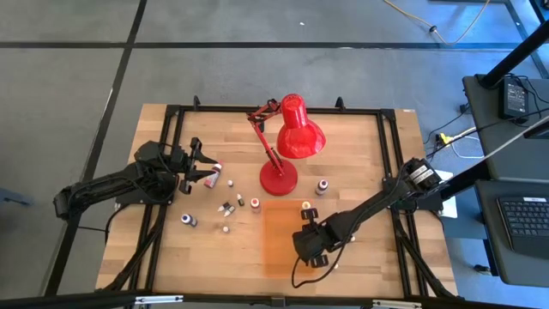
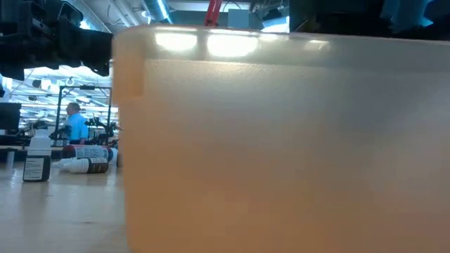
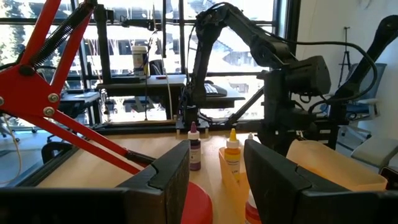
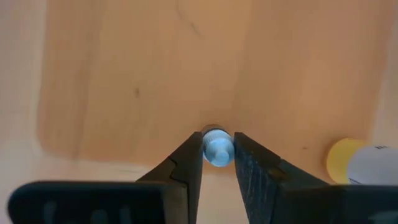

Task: Pick & Place food coloring
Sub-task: Put the small light blue food coloring bottle into the orange bin

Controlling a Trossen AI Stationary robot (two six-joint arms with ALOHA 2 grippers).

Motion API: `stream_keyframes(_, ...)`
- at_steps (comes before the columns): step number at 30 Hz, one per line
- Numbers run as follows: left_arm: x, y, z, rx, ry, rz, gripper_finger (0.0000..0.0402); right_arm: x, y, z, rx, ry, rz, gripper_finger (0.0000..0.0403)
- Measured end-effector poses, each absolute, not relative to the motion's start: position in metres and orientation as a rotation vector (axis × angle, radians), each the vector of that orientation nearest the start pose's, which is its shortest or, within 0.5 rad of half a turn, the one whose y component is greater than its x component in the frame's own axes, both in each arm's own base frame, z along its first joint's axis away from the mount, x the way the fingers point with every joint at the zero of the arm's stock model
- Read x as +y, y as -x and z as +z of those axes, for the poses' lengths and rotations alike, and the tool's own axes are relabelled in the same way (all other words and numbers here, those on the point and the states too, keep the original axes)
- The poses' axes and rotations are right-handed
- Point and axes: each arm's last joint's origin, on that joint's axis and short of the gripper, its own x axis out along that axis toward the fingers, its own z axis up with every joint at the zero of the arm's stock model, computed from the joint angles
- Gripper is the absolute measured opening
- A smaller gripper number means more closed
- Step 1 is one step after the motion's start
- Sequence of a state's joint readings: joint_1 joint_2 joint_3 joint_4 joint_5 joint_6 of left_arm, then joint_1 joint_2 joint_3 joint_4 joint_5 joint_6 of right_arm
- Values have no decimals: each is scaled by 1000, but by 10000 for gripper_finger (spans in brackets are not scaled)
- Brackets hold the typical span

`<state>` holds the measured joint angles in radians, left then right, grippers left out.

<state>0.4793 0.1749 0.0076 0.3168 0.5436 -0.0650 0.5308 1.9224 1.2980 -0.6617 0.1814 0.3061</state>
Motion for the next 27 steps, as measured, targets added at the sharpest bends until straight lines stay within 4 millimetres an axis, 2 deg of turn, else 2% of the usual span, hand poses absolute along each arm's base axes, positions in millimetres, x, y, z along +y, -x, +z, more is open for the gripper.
stream_keyframes(5,34,-98,182,-128,-8,-68,148,182,-324,165,1236,182,112,95)
stream_keyframes(11,34,-98,182,-128,-8,-68,148,176,-327,165,1275,101,165,96)
stream_keyframes(27,34,-98,182,-129,-9,-68,148,170,-331,165,1277,86,151,97)
